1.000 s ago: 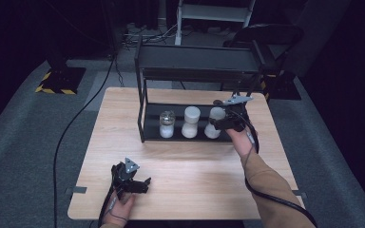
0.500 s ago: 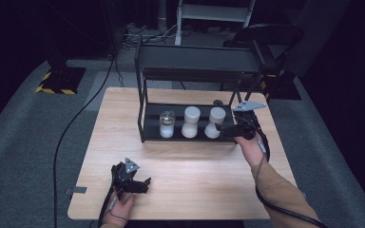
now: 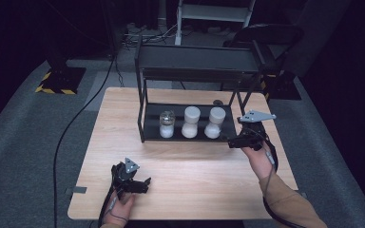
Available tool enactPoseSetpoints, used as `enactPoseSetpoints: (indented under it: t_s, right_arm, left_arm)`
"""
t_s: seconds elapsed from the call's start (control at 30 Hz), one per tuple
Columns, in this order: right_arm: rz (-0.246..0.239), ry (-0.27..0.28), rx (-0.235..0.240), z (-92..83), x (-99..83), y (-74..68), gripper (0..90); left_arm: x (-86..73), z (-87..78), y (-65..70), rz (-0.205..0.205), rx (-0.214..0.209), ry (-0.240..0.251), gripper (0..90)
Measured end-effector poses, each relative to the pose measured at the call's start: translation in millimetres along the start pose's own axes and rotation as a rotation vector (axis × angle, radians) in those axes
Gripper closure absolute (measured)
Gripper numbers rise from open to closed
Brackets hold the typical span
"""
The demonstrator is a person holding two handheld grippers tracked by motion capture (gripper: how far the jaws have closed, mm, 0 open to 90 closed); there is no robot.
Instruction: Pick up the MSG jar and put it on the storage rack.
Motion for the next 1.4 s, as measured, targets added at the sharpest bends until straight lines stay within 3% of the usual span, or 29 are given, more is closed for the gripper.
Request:
enactPoseSetpoints:
  t_s: [0.43, 0.67, 1.4]
  right_arm:
    - [-0.041, 0.021, 0.005, -9.7, -24.2, -6.4, 6.2]
    - [-0.03, 0.02, 0.004, -11.6, -38.2, -6.6, 6.2]
    - [0.023, -0.09, 0.034, 0.1, -89.2, -8.0, 6.2]
  left_arm:
    - [0.0, 0.0, 0.1, 0.0, 0.0, 0.0, 0.0]
    - [-0.1, 0.1, 0.3, -0.002, 0.001, 0.001, 0.0]
    - [0.0, 0.2, 0.3, 0.001, 0.003, 0.001, 0.0]
Point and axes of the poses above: each handheld gripper's, and its own axes: z roughly forward along the jaws, x roughly out of its top, y roughly to its right, the point moved 4 cm from there along z, roughly forward along the jaws, and after that the axes turned 8 degrees about y, right-handed, at the moved point
